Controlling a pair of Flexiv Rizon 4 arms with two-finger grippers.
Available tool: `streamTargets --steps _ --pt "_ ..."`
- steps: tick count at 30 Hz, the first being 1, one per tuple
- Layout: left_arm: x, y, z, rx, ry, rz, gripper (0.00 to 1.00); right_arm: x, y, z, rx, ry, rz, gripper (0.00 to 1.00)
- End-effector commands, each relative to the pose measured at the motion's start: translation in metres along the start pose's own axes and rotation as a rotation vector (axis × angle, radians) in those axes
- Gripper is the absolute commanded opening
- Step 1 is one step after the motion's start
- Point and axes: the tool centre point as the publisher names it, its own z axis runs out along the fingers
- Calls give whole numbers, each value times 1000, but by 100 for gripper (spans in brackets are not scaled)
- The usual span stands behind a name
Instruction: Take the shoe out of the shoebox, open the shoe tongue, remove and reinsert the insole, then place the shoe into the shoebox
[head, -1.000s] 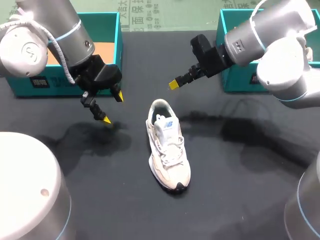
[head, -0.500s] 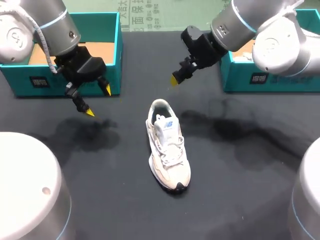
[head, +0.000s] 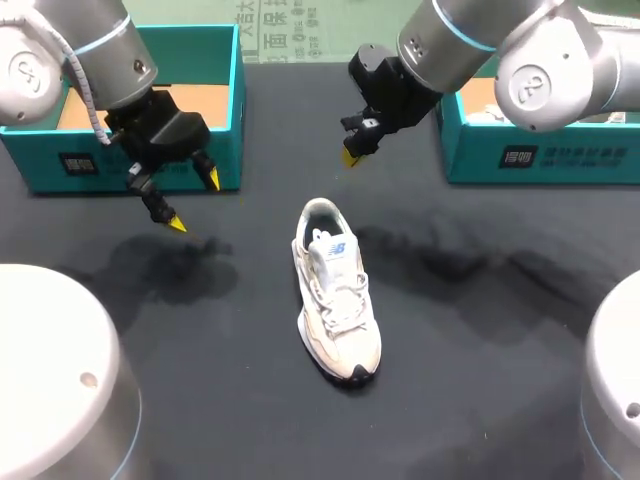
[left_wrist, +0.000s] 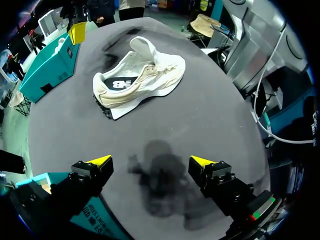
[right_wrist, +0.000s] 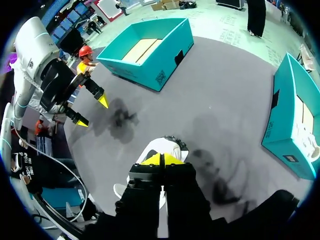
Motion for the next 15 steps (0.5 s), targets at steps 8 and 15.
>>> streamTargets --steps 8,15 --pt "1 0 0 -3 -1 0 100 31 -3 25 51 -235 90 0" --pt "1 0 0 -3 -1 0 100 56 -8 49 71 -342 190 0"
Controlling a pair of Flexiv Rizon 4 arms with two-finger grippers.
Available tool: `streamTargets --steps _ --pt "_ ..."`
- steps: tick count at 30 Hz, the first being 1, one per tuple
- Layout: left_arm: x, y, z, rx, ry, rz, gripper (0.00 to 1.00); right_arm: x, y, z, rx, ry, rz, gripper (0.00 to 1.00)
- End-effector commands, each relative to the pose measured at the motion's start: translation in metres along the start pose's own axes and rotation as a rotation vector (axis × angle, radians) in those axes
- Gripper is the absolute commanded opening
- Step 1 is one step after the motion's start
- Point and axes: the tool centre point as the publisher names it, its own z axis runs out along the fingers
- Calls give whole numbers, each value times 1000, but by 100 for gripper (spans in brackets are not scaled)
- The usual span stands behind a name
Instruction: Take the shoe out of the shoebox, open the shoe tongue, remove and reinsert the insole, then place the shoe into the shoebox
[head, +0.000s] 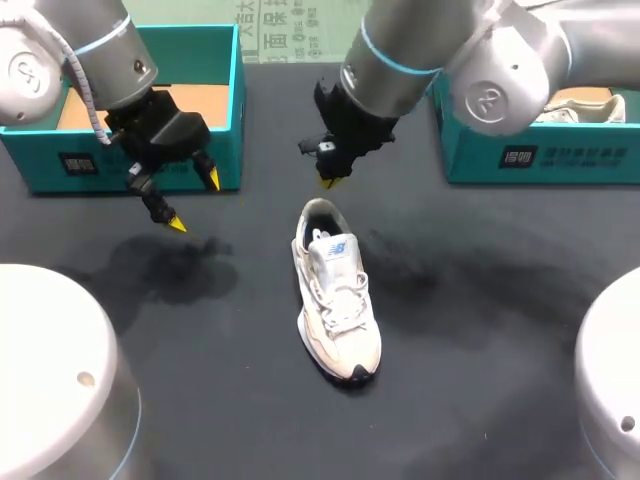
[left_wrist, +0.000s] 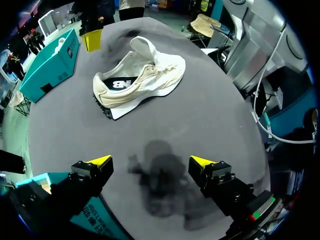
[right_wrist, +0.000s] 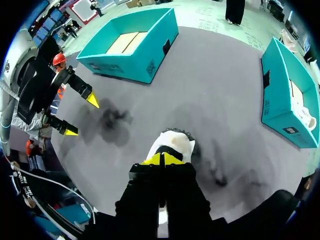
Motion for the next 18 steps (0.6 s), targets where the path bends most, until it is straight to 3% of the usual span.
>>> streamTargets --steps 1,6,18 --pt "1 0 -1 -3 -1 0 100 22 3 13 10 -174 17 0" --pt "1 0 -1 -3 -1 0 100 22 3 13 10 -174 17 0" --pt "1 33 -12 56 0 64 100 14 -12 21 -23 -240 -6 0"
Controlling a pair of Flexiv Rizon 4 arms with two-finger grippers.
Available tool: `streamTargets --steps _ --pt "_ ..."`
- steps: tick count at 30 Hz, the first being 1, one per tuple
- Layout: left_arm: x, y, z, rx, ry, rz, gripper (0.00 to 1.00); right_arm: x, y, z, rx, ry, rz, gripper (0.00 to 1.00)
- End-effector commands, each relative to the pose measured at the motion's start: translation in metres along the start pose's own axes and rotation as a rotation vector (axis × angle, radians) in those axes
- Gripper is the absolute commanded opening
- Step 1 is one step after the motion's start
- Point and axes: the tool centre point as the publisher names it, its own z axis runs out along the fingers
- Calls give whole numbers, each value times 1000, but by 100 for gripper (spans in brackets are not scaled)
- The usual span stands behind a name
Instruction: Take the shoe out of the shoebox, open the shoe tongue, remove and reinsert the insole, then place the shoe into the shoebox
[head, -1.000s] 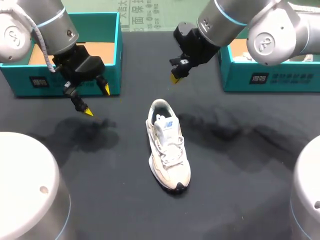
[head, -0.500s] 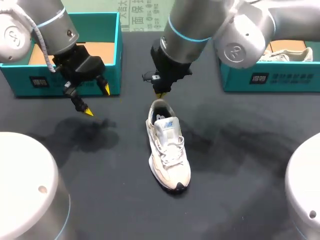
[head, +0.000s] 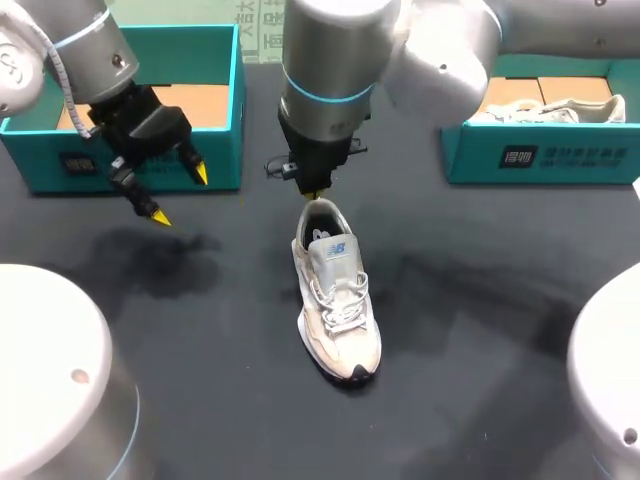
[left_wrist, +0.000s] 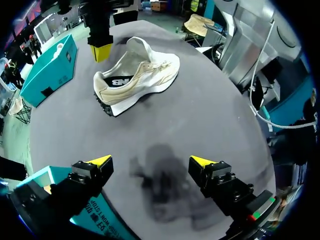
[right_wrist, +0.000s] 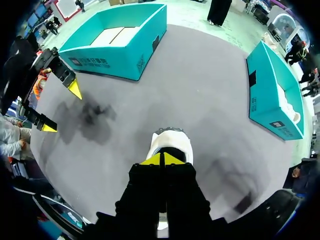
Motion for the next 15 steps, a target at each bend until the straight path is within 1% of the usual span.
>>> streamTargets --steps 1,7,9,15 --pt "3 10 -3 17 -5 -1 100 0 -11 3 -17 -19 -5 0" --pt "2 16 -6 22 -22 -33 100 -3 -17 17 -22 -8 -20 0" --pt "1 17 -6 17 -27 -46 100 -3 -18 21 -12 -11 -23 0" --pt "0 19 -8 20 -37 -83 100 -7 -26 32 3 30 -40 0"
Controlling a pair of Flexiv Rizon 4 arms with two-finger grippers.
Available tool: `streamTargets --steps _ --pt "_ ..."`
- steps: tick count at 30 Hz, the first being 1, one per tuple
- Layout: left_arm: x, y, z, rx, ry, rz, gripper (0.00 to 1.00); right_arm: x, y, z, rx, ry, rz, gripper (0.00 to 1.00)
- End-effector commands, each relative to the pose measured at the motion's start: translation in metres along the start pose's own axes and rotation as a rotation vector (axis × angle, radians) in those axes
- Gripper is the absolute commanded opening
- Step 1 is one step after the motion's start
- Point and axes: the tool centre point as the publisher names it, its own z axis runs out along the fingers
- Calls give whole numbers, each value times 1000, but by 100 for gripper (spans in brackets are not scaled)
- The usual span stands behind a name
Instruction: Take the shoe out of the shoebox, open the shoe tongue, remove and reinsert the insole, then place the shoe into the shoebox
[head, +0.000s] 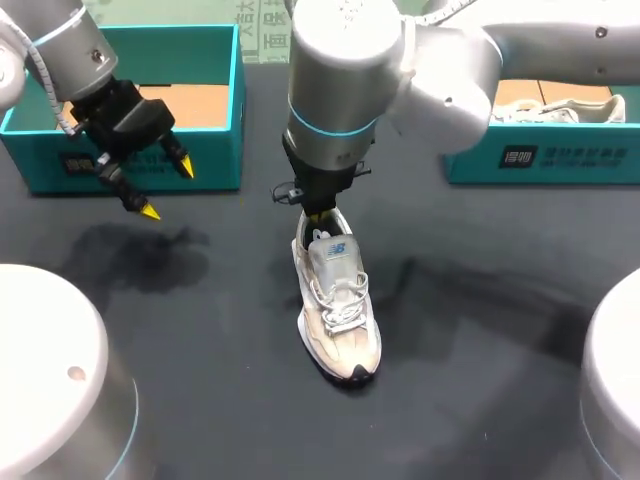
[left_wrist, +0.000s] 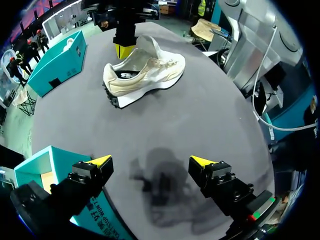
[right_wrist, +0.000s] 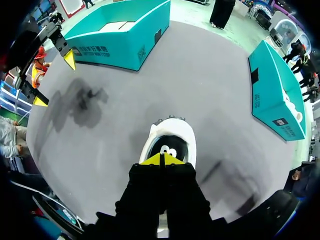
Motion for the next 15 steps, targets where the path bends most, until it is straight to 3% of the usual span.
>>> streamTargets --steps 1,15 --pt "2 1 -1 -5 -12 -16 100 -6 -4 13 13 40 -5 0" --pt "6 4 -2 -16 -23 -18 100 -6 -8 18 31 28 19 0"
